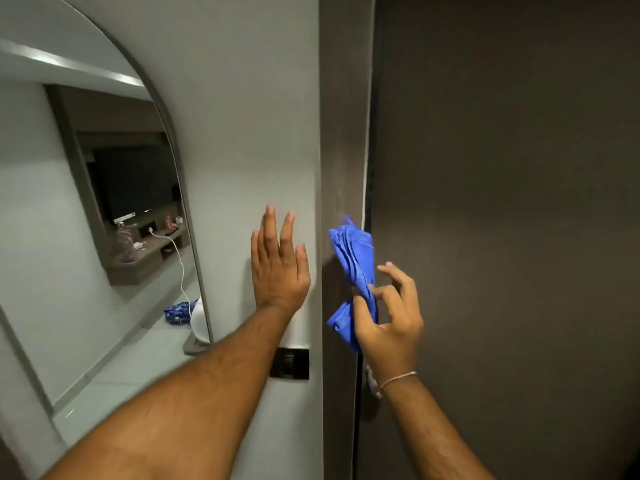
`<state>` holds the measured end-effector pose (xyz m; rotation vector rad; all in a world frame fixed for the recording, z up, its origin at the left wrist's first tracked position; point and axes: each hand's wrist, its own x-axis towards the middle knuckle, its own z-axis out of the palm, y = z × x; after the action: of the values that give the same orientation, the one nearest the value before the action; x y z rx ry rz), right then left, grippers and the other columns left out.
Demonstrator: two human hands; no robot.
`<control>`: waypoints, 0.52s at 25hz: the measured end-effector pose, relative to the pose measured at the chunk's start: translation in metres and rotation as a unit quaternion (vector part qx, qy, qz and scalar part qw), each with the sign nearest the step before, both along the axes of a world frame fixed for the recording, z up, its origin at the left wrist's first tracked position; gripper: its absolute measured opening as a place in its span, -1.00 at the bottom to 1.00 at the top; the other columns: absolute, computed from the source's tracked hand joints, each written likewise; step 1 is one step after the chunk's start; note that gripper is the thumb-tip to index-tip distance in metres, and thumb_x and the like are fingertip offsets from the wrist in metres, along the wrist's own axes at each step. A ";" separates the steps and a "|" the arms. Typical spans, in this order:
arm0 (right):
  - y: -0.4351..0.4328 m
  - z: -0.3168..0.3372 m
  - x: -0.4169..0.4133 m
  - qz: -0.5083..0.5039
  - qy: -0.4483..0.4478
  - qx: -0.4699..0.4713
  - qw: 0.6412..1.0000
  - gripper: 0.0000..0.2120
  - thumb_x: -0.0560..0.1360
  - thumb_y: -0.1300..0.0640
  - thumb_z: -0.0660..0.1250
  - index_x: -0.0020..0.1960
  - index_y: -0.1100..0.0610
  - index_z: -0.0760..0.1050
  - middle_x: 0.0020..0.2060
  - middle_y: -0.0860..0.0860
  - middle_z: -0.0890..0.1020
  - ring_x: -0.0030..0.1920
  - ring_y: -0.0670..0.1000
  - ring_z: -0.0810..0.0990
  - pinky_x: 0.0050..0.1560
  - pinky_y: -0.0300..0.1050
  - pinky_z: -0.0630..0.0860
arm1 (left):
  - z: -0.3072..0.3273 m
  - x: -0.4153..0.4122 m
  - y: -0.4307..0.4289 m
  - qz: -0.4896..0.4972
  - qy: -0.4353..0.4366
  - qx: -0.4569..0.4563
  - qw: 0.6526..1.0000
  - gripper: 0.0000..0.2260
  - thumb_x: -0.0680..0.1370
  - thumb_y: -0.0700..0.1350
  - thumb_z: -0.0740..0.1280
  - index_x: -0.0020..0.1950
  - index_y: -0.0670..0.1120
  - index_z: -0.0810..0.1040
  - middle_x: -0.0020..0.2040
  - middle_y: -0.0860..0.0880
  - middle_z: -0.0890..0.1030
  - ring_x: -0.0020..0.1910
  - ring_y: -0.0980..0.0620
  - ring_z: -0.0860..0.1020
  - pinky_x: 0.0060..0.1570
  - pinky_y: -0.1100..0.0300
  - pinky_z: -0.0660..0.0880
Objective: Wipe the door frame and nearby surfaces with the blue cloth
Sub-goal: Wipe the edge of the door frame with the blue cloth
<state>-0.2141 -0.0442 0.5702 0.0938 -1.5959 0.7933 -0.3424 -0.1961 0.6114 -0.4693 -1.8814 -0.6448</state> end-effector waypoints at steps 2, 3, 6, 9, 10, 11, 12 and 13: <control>-0.003 0.032 -0.022 -0.012 0.052 0.025 0.998 -0.91 0.44 0.41 0.47 -0.17 0.28 0.61 0.29 0.16 0.66 0.44 0.16 0.62 0.35 -0.08 0.58 | 0.039 -0.024 0.000 -0.012 0.032 0.020 0.999 -0.45 0.70 -0.12 0.20 0.70 -0.08 0.19 0.74 -0.24 0.15 0.72 -0.18 0.18 0.70 -0.13 0.11; -0.004 0.053 -0.036 -0.016 0.075 0.040 0.996 -0.93 0.45 0.38 0.45 -0.17 0.26 0.61 0.33 0.15 0.65 0.49 0.15 0.59 0.38 -0.11 0.56 | 0.059 -0.037 0.005 -0.016 0.061 0.015 0.998 -0.45 0.70 -0.15 0.22 0.70 -0.08 0.20 0.74 -0.24 0.16 0.73 -0.18 0.18 0.70 -0.12 0.11; -0.007 0.092 -0.062 -0.014 0.027 0.114 0.993 -0.96 0.49 0.21 0.42 -0.08 0.18 0.60 0.58 0.07 0.48 0.67 0.04 0.38 0.52 -0.24 0.41 | 0.089 -0.060 0.017 -0.001 0.101 -0.003 0.995 -0.40 0.70 -0.19 0.31 0.71 -0.07 0.16 0.72 -0.22 0.20 0.71 -0.17 0.21 0.69 -0.13 0.06; -0.014 0.092 -0.088 -0.054 -0.110 0.201 0.972 -0.40 0.53 0.06 0.35 0.57 0.03 0.42 0.76 -0.06 0.09 0.77 -0.05 0.02 0.74 -0.13 0.11 | 0.087 -0.079 0.019 0.043 0.111 -0.031 0.992 -0.25 0.69 -0.10 0.39 0.75 -0.06 0.01 0.75 -0.11 0.05 0.74 -0.13 0.09 0.70 -0.11 -0.12; -0.016 0.084 -0.095 -0.094 -0.138 0.225 0.960 -0.21 0.53 0.03 0.31 0.74 0.00 0.16 0.77 -0.07 -0.03 0.78 -0.05 -0.08 0.77 -0.10 -0.04 | 0.085 -0.082 0.018 0.050 0.118 -0.042 0.991 -0.28 0.71 -0.04 0.34 0.75 -0.05 -0.01 0.77 -0.08 0.00 0.74 -0.12 0.05 0.70 -0.10 -0.14; -0.019 0.076 -0.102 -0.138 -0.152 0.249 0.946 -0.10 0.53 0.01 0.27 0.78 0.01 -0.05 0.77 -0.06 -0.10 0.78 -0.03 -0.15 0.77 -0.08 -0.16 | 0.085 -0.084 0.017 0.058 0.128 -0.050 0.989 -0.32 0.72 0.02 0.23 0.76 -0.05 -0.02 0.78 -0.06 -0.02 0.74 -0.11 0.03 0.69 -0.10 -0.14; -0.020 0.066 -0.106 -0.179 -0.160 0.267 0.933 -0.05 0.53 -0.03 0.26 0.78 0.03 -0.16 0.77 -0.03 -0.14 0.78 -0.01 -0.19 0.76 -0.06 -0.22 | 0.085 -0.084 0.016 0.071 0.131 -0.058 0.987 -0.34 0.72 0.07 0.13 0.76 -0.05 -0.04 0.78 -0.06 -0.03 0.73 -0.12 0.02 0.69 -0.11 -0.12; -0.021 0.060 -0.111 -0.213 -0.158 0.278 0.924 -0.04 0.53 -0.06 0.25 0.78 0.06 -0.20 0.77 0.00 -0.14 0.78 0.00 -0.20 0.76 -0.05 -0.24 | 0.085 -0.084 0.016 0.082 0.128 -0.069 0.986 -0.34 0.71 0.11 0.06 0.77 -0.04 -0.06 0.78 -0.08 -0.05 0.74 -0.12 0.01 0.69 -0.12 -0.11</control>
<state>-0.3252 -0.0657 0.6307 0.0223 -2.0197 -0.0015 -0.4262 -0.1801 0.6967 -0.4576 -1.7046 -0.3281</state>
